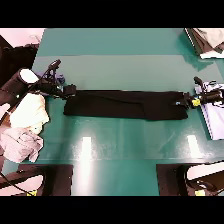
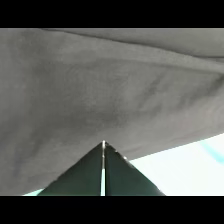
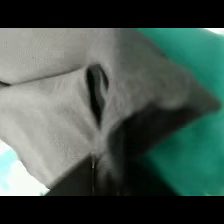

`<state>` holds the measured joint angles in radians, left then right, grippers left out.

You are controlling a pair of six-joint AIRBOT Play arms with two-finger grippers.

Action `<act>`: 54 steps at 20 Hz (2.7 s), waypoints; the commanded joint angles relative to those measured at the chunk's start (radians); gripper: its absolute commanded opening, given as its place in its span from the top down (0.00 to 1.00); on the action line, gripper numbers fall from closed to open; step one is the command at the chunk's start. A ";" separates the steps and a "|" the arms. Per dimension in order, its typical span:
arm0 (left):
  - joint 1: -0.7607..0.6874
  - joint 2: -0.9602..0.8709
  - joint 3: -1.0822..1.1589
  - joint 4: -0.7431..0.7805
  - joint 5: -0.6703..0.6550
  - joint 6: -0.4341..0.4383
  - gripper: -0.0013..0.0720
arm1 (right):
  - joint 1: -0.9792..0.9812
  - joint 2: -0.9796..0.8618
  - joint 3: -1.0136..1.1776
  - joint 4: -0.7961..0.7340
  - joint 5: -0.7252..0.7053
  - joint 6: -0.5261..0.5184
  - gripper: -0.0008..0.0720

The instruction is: Fold the shirts.

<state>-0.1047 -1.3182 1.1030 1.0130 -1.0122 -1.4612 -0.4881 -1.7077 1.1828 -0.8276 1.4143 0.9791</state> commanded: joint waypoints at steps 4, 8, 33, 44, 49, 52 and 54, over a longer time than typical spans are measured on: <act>-0.064 -0.001 0.003 -0.010 0.014 -0.006 0.95 | 0.023 0.063 0.002 0.025 0.038 -0.007 0.96; -0.186 -0.015 0.027 -0.026 0.142 -0.005 0.95 | 0.093 0.164 0.101 0.024 0.085 0.077 0.97; -0.341 -0.620 0.592 -0.090 0.033 0.007 0.95 | 0.838 0.075 0.785 0.023 0.085 0.444 0.96; 0.011 -0.274 0.594 -0.027 -0.217 0.183 0.95 | 0.958 -0.015 0.780 0.024 -0.069 0.406 0.96; 0.172 -0.125 0.594 -0.024 -0.304 0.186 0.95 | 1.066 -0.158 0.780 0.032 -0.255 0.295 0.96; 0.207 -0.081 0.594 -0.025 -0.306 0.185 0.95 | 1.151 -0.251 0.802 0.135 -0.463 0.139 0.82; 0.207 -0.079 0.594 -0.025 -0.315 0.185 0.95 | 1.205 -0.332 0.903 0.155 -0.507 0.111 0.29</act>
<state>0.0765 -1.4258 1.6970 0.9867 -1.3045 -1.2797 0.6464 -1.9472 2.0117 -0.7246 1.0451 1.1866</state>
